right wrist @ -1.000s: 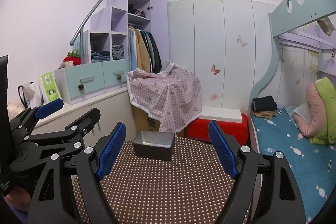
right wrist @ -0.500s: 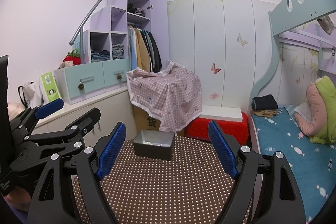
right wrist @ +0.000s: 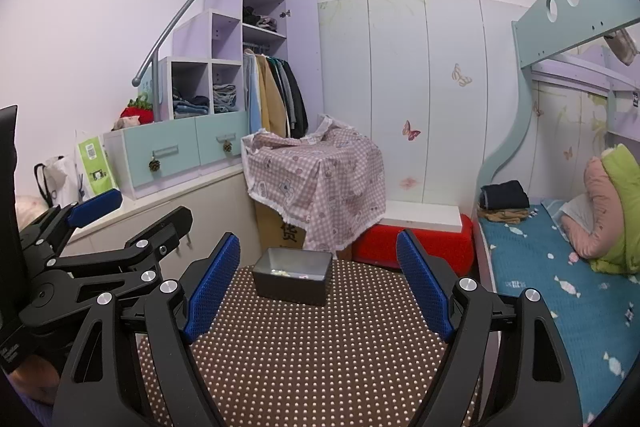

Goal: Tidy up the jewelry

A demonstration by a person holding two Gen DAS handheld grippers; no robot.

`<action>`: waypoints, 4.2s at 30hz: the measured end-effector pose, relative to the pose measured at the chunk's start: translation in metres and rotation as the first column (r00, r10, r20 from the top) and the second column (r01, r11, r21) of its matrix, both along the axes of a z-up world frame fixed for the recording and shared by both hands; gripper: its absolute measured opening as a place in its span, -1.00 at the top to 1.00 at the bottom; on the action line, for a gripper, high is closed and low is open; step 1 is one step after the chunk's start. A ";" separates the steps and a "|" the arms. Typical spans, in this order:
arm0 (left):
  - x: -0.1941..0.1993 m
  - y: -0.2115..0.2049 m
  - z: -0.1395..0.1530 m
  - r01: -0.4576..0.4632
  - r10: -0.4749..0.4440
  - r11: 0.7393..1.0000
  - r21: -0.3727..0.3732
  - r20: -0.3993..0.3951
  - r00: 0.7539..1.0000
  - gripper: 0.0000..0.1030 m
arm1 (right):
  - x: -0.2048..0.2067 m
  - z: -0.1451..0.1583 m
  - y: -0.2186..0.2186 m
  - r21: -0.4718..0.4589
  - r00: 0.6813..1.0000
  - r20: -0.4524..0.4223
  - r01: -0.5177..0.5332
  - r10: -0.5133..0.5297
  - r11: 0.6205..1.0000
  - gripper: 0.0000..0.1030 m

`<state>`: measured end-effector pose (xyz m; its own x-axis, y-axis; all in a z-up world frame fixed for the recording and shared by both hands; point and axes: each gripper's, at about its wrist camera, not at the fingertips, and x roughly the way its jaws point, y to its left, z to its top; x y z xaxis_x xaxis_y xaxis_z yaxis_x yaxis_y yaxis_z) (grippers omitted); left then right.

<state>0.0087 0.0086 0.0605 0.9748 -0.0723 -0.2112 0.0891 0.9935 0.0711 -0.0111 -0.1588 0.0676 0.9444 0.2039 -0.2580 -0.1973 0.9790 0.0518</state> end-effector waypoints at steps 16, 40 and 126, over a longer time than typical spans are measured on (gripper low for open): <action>0.005 -0.006 -0.007 0.001 -0.002 1.000 -0.008 -0.024 1.000 -0.77 | 0.003 -0.003 0.001 0.002 1.000 -0.011 0.002 -0.002 1.000 -0.52; 0.041 -0.004 -0.037 -0.038 0.033 0.999 -0.020 -0.183 0.982 -0.77 | 0.044 -0.041 0.002 -0.004 0.991 -0.133 0.000 0.000 1.000 -0.52; 0.045 -0.008 -0.021 -0.017 0.016 1.000 -0.015 -0.098 0.995 -0.87 | 0.044 -0.038 -0.011 0.010 0.994 -0.113 -0.004 0.005 1.000 -0.52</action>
